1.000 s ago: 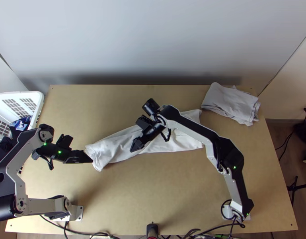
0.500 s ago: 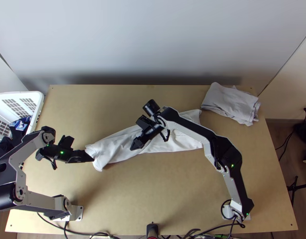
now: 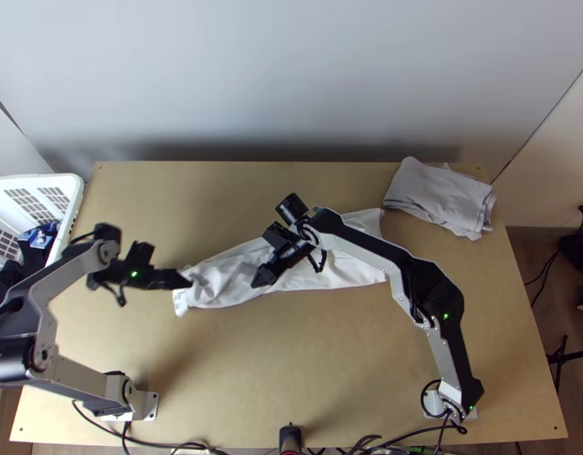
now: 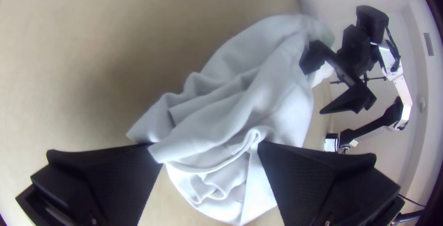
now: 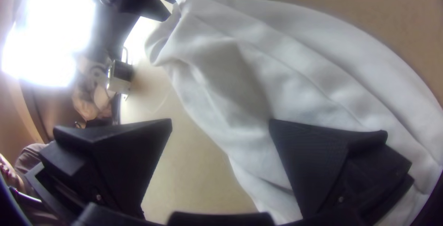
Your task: Fold the t-shirt
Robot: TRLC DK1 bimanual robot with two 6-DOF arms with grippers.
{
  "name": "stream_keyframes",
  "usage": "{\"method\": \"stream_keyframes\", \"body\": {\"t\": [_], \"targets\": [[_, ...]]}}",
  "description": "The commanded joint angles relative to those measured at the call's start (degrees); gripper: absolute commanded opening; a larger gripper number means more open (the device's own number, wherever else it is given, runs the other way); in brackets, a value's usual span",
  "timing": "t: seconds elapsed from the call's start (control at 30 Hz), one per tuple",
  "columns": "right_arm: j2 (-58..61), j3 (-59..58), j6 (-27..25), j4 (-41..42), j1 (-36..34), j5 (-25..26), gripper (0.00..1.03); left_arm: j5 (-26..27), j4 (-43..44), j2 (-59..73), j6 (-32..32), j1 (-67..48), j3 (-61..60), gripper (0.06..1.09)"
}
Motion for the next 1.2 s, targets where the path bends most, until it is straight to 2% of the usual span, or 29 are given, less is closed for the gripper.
{"method": "stream_keyframes", "body": {"t": [0.0,0.1,0.2,0.4,0.6,0.63,0.67,0.7,0.73,0.8,1.17], "targets": [[-0.9,-2.1,0.4,1.6,-0.2,0.4,0.98,2.0,0.9,2.6,-2.5,-2.9,2.8,1.04],[-1.0,-3.0,0.7,2.5,-0.4,0.9,0.98,2.2,4.0,0.4,-2.2,-3.6,2.2,1.04],[-1.2,-3.5,0.7,3.0,-0.6,1.2,0.98,-1.8,10.7,-4.6,-1.5,-4.9,-0.8,1.04],[-1.3,-3.0,0.8,3.3,-0.8,1.5,0.98,-1.5,10.8,-5.0,-1.7,-5.4,-0.8,1.04],[-1.3,-2.8,1.0,3.4,-0.8,1.9,0.98,-4.8,14.0,-10.6,-5.0,-3.8,-1.7,1.03],[-1.3,-2.8,1.0,3.3,-0.8,1.9,0.98,-5.1,15.1,-11.6,-4.4,-4.0,-2.1,0.91],[-1.3,-2.8,1.0,3.3,-0.9,1.9,0.98,-5.1,14.7,-12.2,-2.8,-4.5,-2.1,0.64],[-1.3,-2.8,0.9,3.4,-0.9,1.9,0.98,-5.8,15.7,-13.2,-2.4,-4.6,-2.5,0.31],[-1.3,-2.7,0.9,3.4,-0.9,1.9,0.98,-7.0,18.1,-14.5,-4.0,-4.2,-3.2,0.12],[-1.3,-2.5,1.0,3.4,-1.0,1.9,0.98,-7.5,19.3,-16.6,-4.2,-4.6,-3.9,0.09],[-1.6,-2.1,1.1,3.3,-2.5,2.0,0.98,-8.6,20.6,-16.1,-3.7,-4.8,-5.1,0.09]]}}
